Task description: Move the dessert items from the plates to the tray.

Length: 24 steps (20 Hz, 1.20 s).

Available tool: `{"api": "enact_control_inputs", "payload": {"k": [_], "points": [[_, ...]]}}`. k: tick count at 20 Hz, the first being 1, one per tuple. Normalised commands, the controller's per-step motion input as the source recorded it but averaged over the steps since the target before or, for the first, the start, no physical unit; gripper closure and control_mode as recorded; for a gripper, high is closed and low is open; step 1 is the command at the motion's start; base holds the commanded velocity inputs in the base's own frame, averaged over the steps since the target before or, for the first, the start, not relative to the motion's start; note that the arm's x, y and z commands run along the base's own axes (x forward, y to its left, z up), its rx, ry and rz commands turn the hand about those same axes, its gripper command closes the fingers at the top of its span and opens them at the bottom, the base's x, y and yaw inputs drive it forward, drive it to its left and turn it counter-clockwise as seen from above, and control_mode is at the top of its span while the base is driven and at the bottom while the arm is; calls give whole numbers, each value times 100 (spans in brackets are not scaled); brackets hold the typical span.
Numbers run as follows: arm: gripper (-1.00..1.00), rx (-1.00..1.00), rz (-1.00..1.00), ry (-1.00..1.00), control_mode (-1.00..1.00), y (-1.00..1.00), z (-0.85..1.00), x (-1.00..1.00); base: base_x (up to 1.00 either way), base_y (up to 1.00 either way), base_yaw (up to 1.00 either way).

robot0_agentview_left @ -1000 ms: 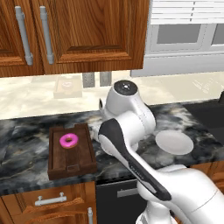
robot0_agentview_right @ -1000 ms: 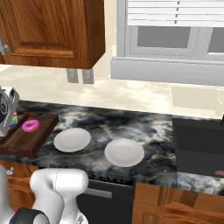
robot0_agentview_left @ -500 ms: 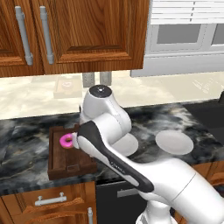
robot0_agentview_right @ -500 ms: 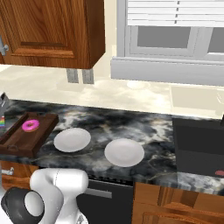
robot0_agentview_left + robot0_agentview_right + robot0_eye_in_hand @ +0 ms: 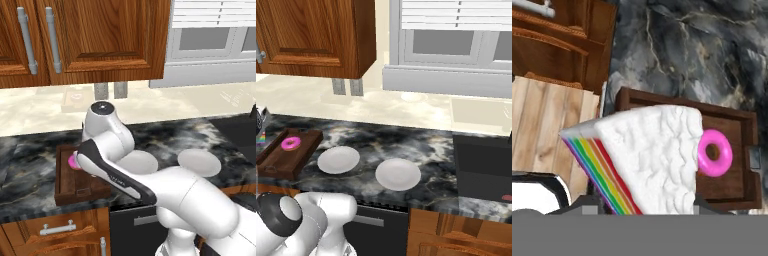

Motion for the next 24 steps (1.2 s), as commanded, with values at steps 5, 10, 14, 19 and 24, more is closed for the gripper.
{"api": "enact_control_inputs", "payload": {"k": [5,10,14,19,24], "points": [[100,0,0,-1,-100,10,-46,53,0,0,0],[100,-2,0,0,-100,-7,-55,20,0,0,0],[100,-1,0,0,-100,0,-42,8,0,0,0],[100,0,0,0,-100,0,-25,10,0,0,0],[-100,0,0,-3,-100,0,-10,19,0,0,0]]}}
